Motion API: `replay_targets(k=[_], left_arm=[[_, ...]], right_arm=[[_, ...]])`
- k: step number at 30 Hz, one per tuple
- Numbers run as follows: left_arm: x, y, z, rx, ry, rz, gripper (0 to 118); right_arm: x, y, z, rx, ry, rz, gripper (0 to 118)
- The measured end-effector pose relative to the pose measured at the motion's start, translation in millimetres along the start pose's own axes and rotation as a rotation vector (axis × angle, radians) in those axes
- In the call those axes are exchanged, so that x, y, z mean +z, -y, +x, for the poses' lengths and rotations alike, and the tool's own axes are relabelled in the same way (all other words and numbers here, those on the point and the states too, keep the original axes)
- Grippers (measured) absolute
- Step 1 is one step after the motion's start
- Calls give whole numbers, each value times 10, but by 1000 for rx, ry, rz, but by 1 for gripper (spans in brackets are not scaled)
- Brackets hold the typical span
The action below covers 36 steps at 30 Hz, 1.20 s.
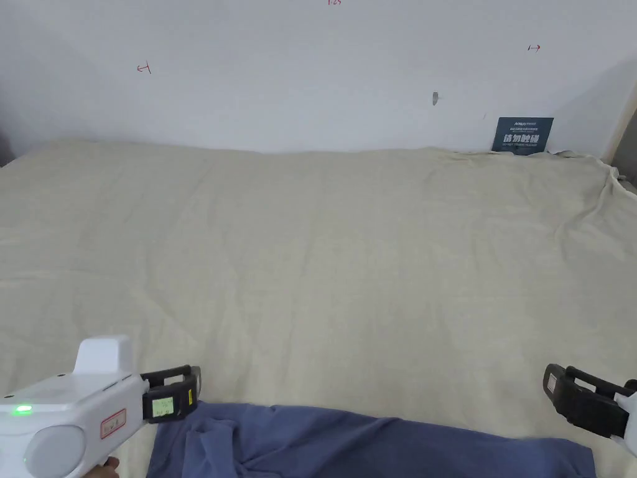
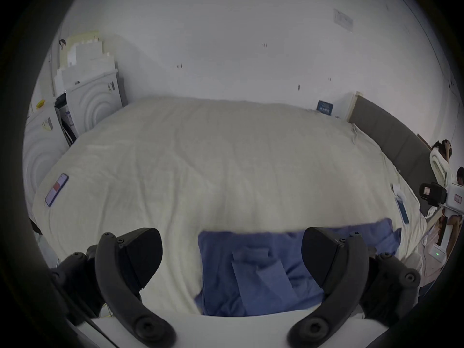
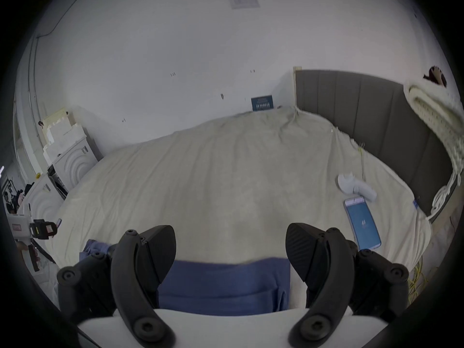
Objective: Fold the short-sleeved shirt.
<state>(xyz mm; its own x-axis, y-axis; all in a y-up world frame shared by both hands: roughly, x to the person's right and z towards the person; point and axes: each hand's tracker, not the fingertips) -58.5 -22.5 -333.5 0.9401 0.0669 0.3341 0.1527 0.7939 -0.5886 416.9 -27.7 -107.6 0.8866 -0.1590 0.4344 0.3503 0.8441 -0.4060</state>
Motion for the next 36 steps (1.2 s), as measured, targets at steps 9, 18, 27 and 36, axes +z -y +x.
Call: replay_targets(k=[9,18,27,36], left_arm=[[-196,61,207,-47,3,109,29],[-232,149,194,-57,43,53,0],[-261,35,-325,103,164,-121,0],[-650,194,-930,263,278,-409,48]], right_arm=[[53,-25,-304,54,17,111,24],[47,-29,-364,77,3,129,1],[33,-58,-334,75,-1,109,1],[18,-68,-335,91,-1,80,1]])
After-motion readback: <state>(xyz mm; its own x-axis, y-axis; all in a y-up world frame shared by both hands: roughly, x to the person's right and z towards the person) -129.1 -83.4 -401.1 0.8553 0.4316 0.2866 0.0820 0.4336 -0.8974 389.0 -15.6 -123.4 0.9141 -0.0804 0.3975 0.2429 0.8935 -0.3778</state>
